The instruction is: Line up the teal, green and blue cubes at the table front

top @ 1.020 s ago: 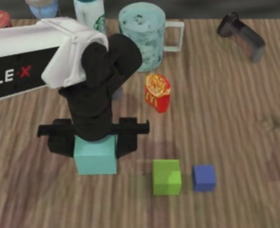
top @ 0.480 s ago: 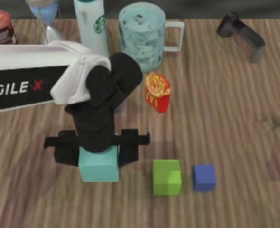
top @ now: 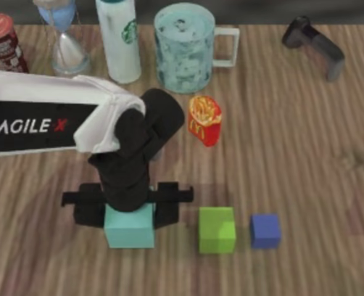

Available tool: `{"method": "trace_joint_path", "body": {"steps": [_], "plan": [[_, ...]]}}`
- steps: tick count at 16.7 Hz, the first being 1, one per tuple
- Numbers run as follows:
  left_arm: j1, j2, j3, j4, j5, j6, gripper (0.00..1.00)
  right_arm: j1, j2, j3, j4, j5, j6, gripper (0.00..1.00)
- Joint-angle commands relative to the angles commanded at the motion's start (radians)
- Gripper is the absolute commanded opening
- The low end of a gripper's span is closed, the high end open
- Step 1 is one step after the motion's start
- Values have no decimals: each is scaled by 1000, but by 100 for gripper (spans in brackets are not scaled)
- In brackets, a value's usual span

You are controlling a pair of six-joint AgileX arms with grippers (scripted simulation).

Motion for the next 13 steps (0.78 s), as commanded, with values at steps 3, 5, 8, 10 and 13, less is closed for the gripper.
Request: {"method": "trace_joint_path", "body": {"steps": [3,5,8,10,13], "plan": [[0,0,0,0,0,0,23,0,0,0,0,0,0,100],[0,0,0,0,0,0,38,0,0,0,0,0,0,100],[0,0,0,0,0,0,60,0,0,0,0,0,0,100],[0,0,0,0,0,0,75,0,0,0,0,0,0,100],[0,0,0,0,0,0,98,0,0,0,0,0,0,100]]}}
